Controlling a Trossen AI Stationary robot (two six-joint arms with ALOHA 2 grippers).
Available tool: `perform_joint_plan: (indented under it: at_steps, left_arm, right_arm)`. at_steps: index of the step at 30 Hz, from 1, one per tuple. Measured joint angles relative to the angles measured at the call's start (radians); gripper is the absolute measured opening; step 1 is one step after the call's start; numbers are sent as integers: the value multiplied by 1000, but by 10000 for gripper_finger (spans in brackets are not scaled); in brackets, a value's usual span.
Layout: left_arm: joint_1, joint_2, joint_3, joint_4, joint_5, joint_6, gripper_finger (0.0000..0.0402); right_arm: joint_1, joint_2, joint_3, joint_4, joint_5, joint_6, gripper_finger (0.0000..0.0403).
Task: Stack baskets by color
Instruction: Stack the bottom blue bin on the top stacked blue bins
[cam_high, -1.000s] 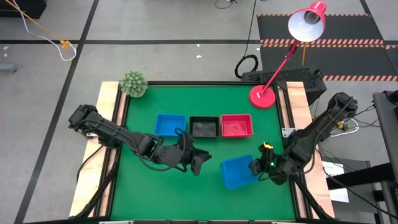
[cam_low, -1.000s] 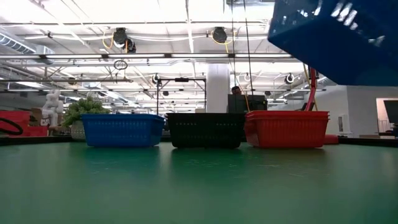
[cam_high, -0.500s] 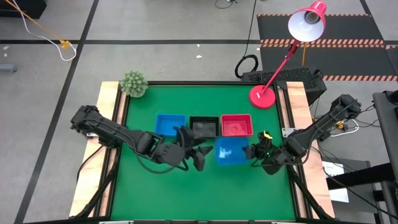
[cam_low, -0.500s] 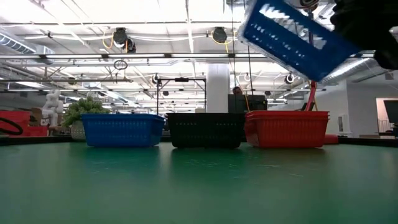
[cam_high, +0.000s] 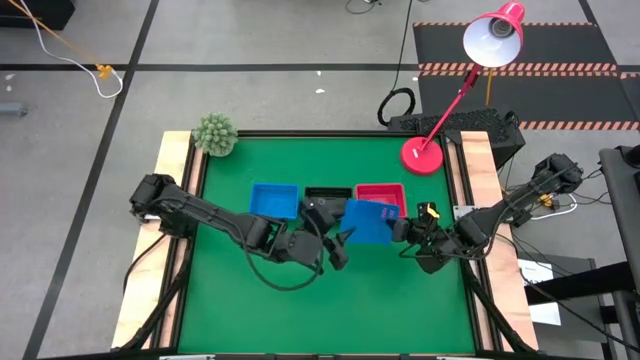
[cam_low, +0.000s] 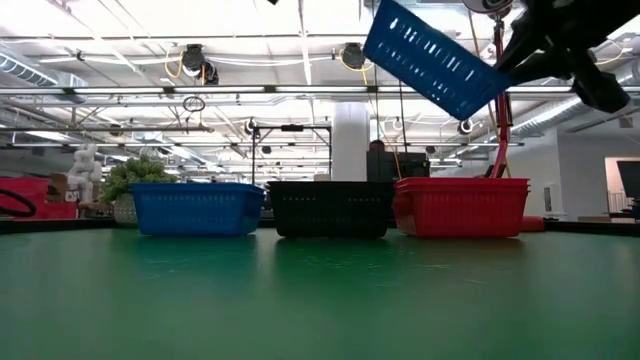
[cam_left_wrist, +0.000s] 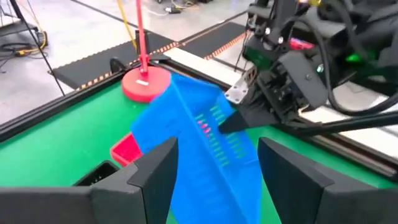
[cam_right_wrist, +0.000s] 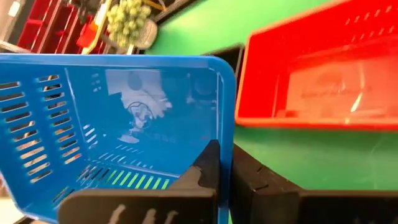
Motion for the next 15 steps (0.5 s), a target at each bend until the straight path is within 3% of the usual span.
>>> perform_joint_plan:
  at_steps: [15]
  left_arm:
    - [135, 65, 0, 9, 49, -11, 223]
  right_arm:
    - [-138, 16, 0, -9, 16, -25, 2]
